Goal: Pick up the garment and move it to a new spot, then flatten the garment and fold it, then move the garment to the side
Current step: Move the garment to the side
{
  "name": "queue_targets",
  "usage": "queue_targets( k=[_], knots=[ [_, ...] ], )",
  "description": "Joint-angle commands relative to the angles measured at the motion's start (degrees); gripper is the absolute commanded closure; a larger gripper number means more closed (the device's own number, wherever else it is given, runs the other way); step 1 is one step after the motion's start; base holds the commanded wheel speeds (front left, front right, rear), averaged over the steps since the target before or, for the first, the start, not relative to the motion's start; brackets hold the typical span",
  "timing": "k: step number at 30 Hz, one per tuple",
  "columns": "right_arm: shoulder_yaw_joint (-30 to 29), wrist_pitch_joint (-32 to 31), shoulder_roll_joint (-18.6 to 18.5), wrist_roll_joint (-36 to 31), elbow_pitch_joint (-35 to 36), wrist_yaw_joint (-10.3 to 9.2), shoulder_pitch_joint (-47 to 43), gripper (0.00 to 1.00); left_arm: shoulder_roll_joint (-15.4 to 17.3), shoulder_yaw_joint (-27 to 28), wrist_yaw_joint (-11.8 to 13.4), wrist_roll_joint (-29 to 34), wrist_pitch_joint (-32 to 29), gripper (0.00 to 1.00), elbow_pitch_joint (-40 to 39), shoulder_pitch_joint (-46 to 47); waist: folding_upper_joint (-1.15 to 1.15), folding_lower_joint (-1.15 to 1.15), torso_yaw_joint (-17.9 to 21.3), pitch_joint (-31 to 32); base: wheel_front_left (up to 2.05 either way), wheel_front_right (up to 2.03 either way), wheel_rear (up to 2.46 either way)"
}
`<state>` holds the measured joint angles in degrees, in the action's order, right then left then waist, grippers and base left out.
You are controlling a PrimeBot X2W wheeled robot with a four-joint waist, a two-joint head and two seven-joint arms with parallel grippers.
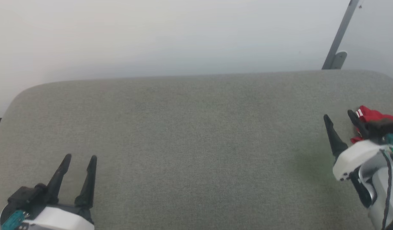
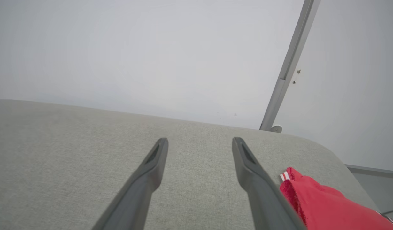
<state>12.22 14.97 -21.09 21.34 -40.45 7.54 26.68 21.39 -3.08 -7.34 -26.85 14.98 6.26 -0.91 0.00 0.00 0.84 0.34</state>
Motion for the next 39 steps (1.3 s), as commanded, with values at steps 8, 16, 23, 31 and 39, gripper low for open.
queue_targets(
  k=[8,16,23,31,39],
  knots=[
    [-6.8,0.2,3.0,-4.2,10.3,-0.11,-11.5,0.0,-1.2,3.7,-0.2,1.0,0.2,0.0,-3.2,-5.7,0.0,0.0,-0.7,2.0,0.0,0.0,0.0],
    [-11.3,0.2,7.0,-7.6,18.1,-0.11,-20.0,0.0,-2.7,6.3,-0.2,1.1,0.2,0.0,-4.8,-9.4,0.0,0.0,-0.3,2.5,0.0,0.0,0.0],
    [-14.2,0.2,10.3,-9.0,23.2,-0.11,-25.2,0.0,-3.7,7.6,-0.2,1.1,0.2,0.0,-6.0,-11.4,0.0,0.0,-0.5,3.0,0.0,0.0,0.0],
    [-14.4,0.2,12.2,-9.9,25.8,-0.11,-28.0,0.0,-4.9,9.1,-0.2,1.3,0.2,0.0,-6.9,-12.6,0.0,0.0,-0.5,3.0,0.0,0.0,0.0],
    [-14.9,0.2,13.3,-9.8,27.1,-0.11,-29.3,0.0,-5.1,9.9,-0.2,1.5,0.2,0.0,-7.3,-13.0,0.0,0.0,-0.4,3.2,0.0,0.0,0.0]
  ],
)
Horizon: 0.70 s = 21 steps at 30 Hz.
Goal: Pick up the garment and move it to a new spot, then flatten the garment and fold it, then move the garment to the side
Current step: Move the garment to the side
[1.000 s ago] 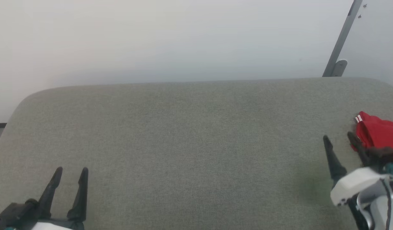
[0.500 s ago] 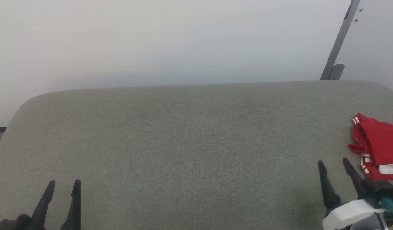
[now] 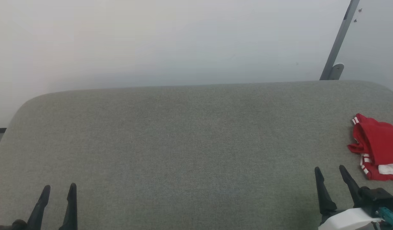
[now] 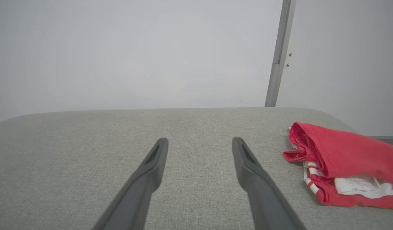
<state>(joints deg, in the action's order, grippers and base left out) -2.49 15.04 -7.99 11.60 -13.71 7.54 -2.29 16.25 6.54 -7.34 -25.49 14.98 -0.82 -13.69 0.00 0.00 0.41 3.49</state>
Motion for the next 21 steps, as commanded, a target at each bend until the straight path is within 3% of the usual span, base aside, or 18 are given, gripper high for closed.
queue_targets(
  k=[1,21],
  knots=[
    [-0.1,0.1,0.3,-0.1,0.3,-0.11,-0.5,0.0,0.0,0.3,-0.2,0.1,0.2,0.0,-0.3,-0.3,0.0,0.0,0.0,0.0,0.0,0.0,0.0],
    [0.4,0.1,0.9,-0.5,0.8,-0.11,-0.8,0.0,-0.4,0.8,-0.2,0.2,0.2,0.0,-0.4,-0.8,0.0,0.0,0.2,0.3,0.0,0.0,0.0]
  ],
)
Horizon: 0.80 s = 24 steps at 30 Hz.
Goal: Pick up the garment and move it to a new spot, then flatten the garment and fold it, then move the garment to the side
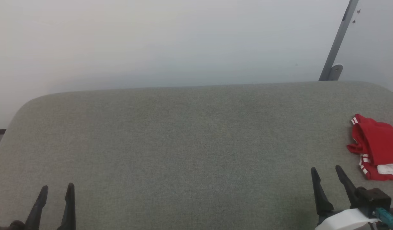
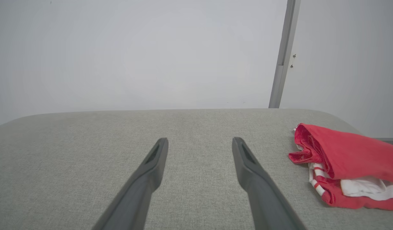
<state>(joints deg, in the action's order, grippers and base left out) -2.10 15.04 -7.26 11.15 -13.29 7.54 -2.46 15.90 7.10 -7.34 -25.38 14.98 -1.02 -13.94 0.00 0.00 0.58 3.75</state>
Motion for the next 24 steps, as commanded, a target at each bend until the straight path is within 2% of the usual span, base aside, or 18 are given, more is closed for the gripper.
queue_targets(
  k=[1,2,3,7,24],
  knots=[
    [0.1,0.1,0.1,0.0,0.3,-0.11,-0.6,0.0,-0.2,0.4,-0.2,0.1,0.2,0.0,-0.2,-0.6,0.0,0.0,0.0,0.0,0.0,0.0,0.0],
    [0.1,0.1,0.1,0.0,0.3,-0.11,-0.5,0.0,-0.3,0.4,-0.2,0.2,0.2,0.0,-0.3,-0.6,0.0,0.0,0.1,0.0,0.0,0.0,0.0],
    [0.1,0.0,0.0,0.0,0.0,0.0,0.0,1.0,-0.2,0.3,0.0,0.2,0.0,1.0,-0.1,0.0,0.0,0.0,0.1,0.0,0.0,0.0,0.0],
    [-0.1,-0.4,0.3,1.0,-1.5,0.01,-0.4,1.0,-1.4,-0.1,0.0,-0.7,-0.3,1.0,1.6,0.2,0.0,0.0,0.1,0.0,0.0,0.0,0.0],
    [-1.1,-5.4,1.2,19.8,-1.2,-0.01,1.8,1.0,-4.0,-0.3,0.0,-16.4,-5.2,1.0,4.7,5.0,0.0,0.0,0.0,-0.6,0.0,0.0,0.0]
  ],
)
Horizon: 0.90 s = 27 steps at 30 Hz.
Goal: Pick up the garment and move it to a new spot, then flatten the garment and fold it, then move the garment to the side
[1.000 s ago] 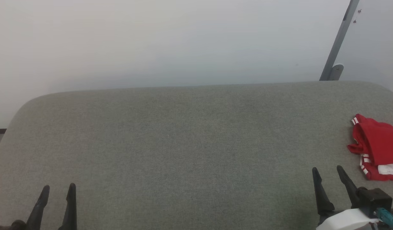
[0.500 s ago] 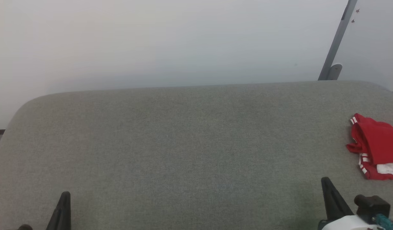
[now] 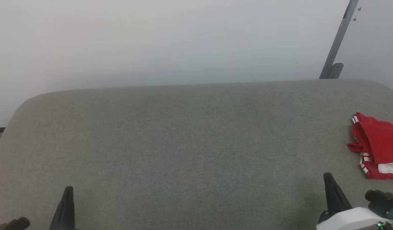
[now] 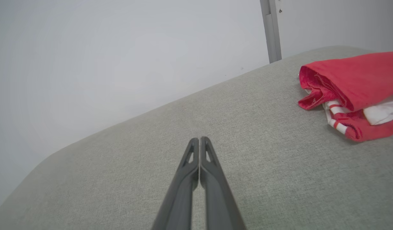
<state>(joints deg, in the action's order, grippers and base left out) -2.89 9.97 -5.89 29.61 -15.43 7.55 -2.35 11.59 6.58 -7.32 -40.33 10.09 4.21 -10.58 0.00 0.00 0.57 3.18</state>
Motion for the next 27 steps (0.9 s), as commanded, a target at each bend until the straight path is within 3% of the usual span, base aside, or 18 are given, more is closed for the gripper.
queue_targets(
  k=[1,27],
  knots=[
    [-0.3,-0.3,-0.2,1.4,1.0,-0.02,1.7,1.0,0.3,0.2,-0.1,-1.5,-0.3,1.0,-0.5,1.7,0.0,0.0,0.0,0.0,0.0,0.0,0.0],
    [-1.5,-5.9,1.0,22.6,1.3,-0.04,4.2,1.0,-2.7,0.1,-0.1,-19.0,-6.0,1.0,3.0,7.1,0.0,0.0,-0.1,-0.8,0.0,0.0,0.0]
  ],
)
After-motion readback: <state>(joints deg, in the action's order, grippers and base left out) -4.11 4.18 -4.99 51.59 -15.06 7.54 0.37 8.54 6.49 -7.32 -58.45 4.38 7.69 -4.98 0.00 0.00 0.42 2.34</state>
